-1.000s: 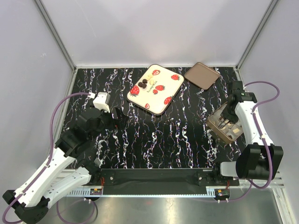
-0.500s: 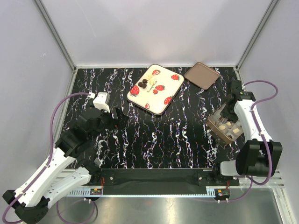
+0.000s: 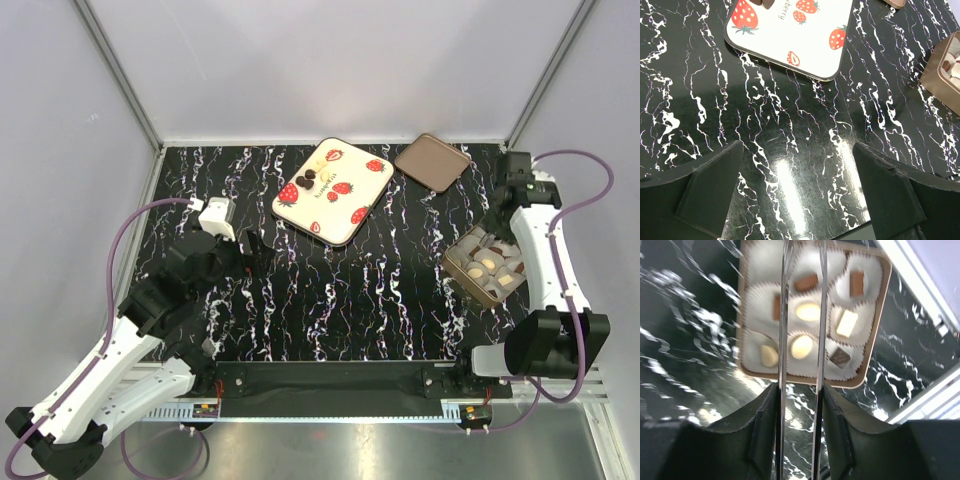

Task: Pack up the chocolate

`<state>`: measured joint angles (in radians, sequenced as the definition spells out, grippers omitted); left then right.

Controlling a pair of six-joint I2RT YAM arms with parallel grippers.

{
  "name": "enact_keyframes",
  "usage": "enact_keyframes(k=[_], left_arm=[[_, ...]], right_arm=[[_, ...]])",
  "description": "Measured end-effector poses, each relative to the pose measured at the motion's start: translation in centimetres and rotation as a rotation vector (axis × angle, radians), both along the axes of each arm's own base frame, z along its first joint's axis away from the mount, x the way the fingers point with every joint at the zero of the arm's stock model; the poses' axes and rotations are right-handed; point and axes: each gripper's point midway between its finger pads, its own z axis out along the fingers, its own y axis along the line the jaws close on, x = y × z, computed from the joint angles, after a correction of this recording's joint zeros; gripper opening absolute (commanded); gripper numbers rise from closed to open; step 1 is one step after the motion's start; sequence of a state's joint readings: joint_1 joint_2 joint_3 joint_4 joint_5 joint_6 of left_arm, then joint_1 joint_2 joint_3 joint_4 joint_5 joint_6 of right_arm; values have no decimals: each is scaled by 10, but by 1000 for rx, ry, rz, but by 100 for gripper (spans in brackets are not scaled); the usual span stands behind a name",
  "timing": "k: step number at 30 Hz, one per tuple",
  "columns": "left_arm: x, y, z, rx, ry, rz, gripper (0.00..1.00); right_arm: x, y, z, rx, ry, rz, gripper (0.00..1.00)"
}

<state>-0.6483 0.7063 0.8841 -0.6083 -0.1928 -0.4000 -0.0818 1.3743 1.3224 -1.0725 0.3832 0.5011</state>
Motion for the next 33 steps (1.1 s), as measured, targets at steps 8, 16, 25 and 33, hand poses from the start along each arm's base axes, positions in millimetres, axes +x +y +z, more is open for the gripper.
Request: enact_keyframes(k=[8, 16, 25, 33], left_arm=[[0, 5, 4, -2, -17, 21, 99], [3, 13, 7, 6, -38, 65, 99], [6, 35, 20, -4, -95, 180, 99], [15, 45, 31, 10, -77, 277, 99]], right_arm=[[24, 13, 56, 23, -151, 70, 43], [81, 139, 68, 56, -169, 432, 44], [134, 276, -2, 18, -64, 697, 44], [138, 335, -40, -21, -27, 853, 45]])
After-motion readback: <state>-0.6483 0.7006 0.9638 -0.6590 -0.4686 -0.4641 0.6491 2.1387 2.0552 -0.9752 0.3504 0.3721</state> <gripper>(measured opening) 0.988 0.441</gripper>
